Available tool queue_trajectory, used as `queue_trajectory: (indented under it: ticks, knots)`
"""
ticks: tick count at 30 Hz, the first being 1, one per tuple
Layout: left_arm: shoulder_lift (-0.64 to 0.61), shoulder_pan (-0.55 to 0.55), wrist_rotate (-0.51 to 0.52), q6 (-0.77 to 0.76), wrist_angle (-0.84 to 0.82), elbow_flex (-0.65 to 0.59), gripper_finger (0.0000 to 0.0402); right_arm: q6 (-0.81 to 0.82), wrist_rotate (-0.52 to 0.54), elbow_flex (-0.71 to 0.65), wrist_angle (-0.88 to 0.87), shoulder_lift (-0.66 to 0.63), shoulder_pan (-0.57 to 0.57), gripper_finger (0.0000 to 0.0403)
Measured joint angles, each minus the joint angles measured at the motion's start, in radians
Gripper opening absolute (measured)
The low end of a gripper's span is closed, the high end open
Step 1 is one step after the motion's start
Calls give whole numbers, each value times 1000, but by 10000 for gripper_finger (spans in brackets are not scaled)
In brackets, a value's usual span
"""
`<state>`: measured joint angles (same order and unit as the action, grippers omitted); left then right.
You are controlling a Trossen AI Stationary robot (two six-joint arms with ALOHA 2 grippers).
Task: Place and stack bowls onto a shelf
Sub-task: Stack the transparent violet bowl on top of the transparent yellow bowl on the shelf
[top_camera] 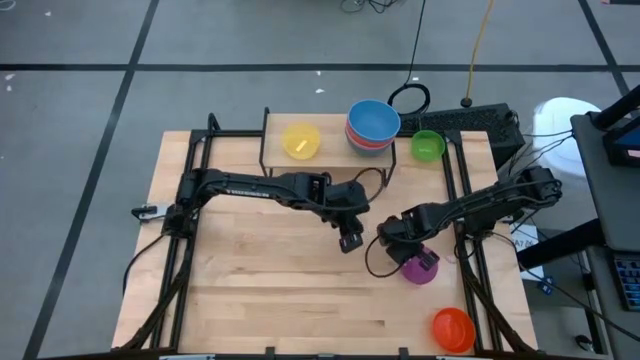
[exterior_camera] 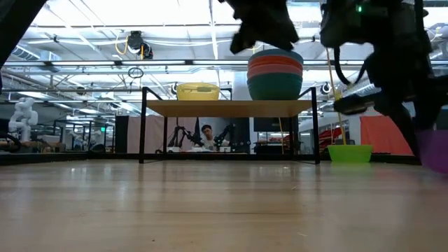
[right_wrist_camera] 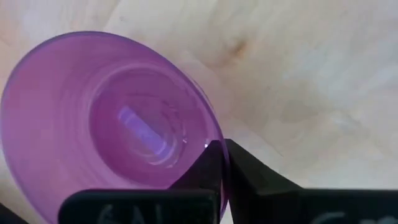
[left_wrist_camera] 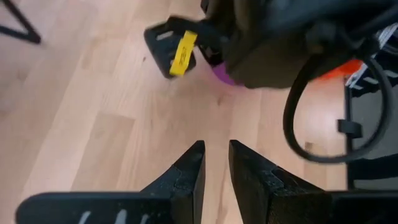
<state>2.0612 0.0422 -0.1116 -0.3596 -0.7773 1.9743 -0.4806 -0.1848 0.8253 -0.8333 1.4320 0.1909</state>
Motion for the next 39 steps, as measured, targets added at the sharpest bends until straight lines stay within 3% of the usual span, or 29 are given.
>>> queue_trajectory:
  ticks: [6,9,14,21,30,32,39]
  knots:
    - [-105,0,61,-25,-59,0,76,41,124,103,-109,-87,-4,1]
    - [-173,-1,151,-37,-69,0,76,69,171,163,-127,-134,-17,1]
    - [-280,-2,315,-63,-133,0,76,119,351,287,-133,-168,-60,0]
    - [-396,-2,490,-126,-277,1,76,101,367,516,-98,-137,-179,0]
    - [-426,5,496,-83,-456,0,76,50,324,733,-52,15,-261,0]
    - [-428,16,481,-60,-455,0,76,63,377,752,-25,50,-264,0]
    - [-426,55,513,-236,-432,0,76,121,591,760,152,106,-264,0]
